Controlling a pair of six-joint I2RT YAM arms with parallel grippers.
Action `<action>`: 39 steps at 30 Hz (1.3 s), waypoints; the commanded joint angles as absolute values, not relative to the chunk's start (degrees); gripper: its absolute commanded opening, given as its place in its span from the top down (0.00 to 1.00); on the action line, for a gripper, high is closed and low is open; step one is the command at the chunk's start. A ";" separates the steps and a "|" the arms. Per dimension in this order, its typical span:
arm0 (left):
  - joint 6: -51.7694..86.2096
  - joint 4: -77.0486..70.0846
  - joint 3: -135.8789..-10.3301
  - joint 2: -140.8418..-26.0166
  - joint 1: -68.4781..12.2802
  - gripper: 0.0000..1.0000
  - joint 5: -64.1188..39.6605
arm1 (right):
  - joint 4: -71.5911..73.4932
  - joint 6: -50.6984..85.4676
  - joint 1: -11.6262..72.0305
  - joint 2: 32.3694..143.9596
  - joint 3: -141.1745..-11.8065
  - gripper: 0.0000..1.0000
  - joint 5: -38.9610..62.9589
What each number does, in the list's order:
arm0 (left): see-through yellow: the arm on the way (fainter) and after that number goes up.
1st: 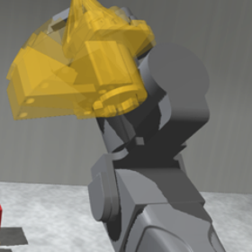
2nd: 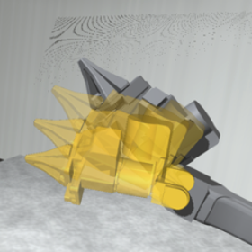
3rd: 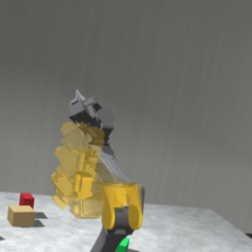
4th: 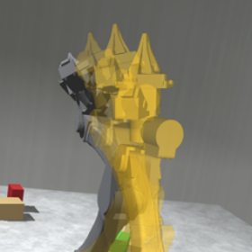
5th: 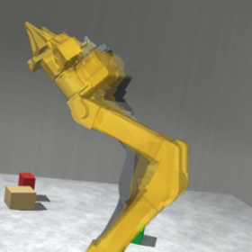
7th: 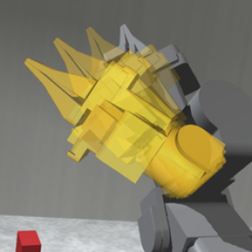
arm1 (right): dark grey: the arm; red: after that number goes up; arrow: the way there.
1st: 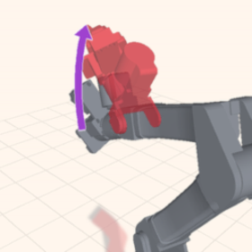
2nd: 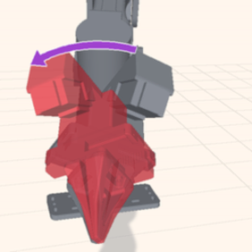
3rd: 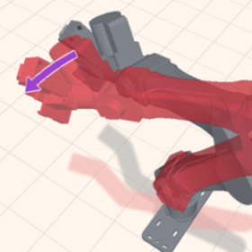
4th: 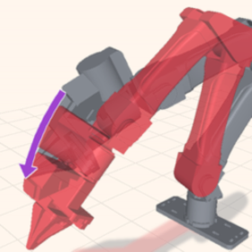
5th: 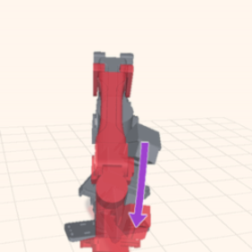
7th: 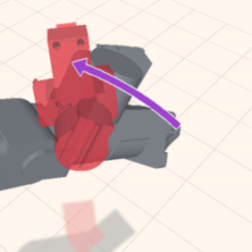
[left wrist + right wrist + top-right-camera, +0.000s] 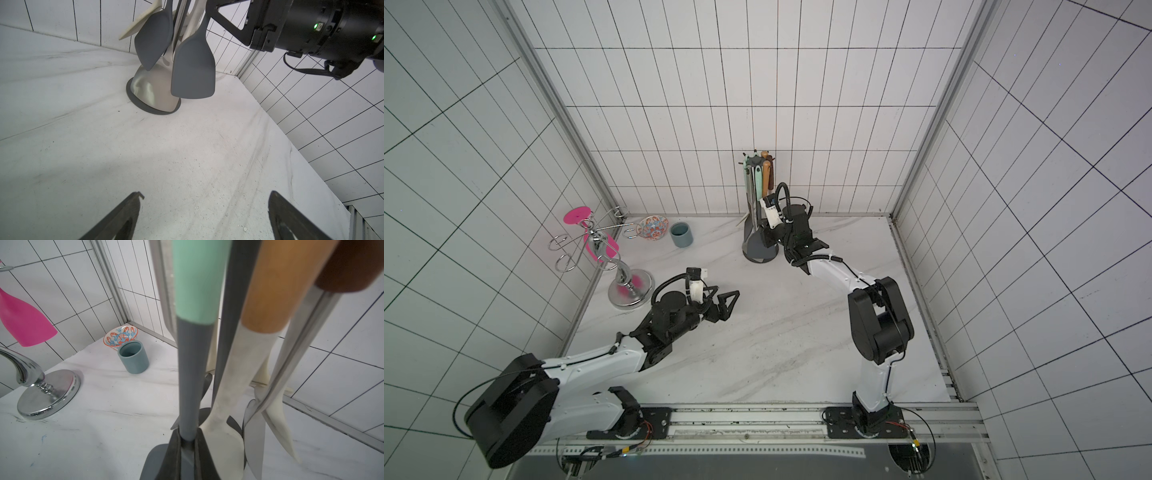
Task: Take the spatula off the kitchen utensil rack
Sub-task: Take off the spatula from the rack.
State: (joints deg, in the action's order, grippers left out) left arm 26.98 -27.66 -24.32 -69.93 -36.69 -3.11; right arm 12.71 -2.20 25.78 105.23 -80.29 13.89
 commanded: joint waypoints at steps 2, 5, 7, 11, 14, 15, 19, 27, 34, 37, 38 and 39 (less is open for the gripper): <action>26.89 -28.86 -25.41 -69.13 -36.85 0.03 -3.00 | 10.70 -7.22 27.53 100.85 -84.47 1.00 10.24; 26.80 -28.83 -25.31 -68.86 -37.05 0.03 -2.85 | 10.21 -7.48 28.34 99.64 -84.07 1.00 8.22; 26.40 -28.83 -25.27 -68.94 -37.37 0.03 -2.66 | 9.88 -6.18 28.47 98.74 -84.11 1.00 6.80; 25.58 -28.74 -25.71 -69.25 -38.19 0.03 -2.33 | 9.81 -4.63 28.56 96.96 -83.48 1.00 7.38; 25.00 -28.57 -25.76 -69.02 -38.84 0.03 -1.84 | 11.78 -4.39 28.65 94.92 -81.33 1.00 7.93; 24.81 -28.49 -25.81 -68.91 -39.04 0.03 -1.47 | 12.47 -4.55 28.63 94.06 -80.30 1.00 8.36; 24.69 -28.47 -25.75 -68.96 -39.19 0.03 -1.19 | 15.19 -4.57 28.65 90.73 -75.97 1.00 9.40; 24.53 -28.48 -25.97 -69.19 -39.53 0.03 -1.23 | 17.04 -3.62 28.45 85.46 -69.18 1.00 10.81; 24.35 -28.21 -25.84 -68.75 -39.60 0.03 -0.88 | 19.34 -1.88 28.42 84.68 -64.29 1.00 13.91; 24.28 -28.21 -25.84 -68.73 -39.61 0.03 -0.90 | 20.98 -1.01 28.39 84.68 -62.53 1.00 15.98; 24.26 -28.21 -25.77 -68.60 -39.70 0.03 -0.96 | 21.83 -0.73 28.31 84.56 -62.02 1.00 16.73; 24.28 -28.21 -25.81 -68.56 -39.64 0.03 -0.88 | 23.15 -0.36 28.30 84.52 -61.32 1.00 17.40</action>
State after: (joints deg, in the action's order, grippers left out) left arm 24.58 -27.62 -24.32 -69.69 -39.33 -1.54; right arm 16.36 -1.48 28.23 86.61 -65.08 14.35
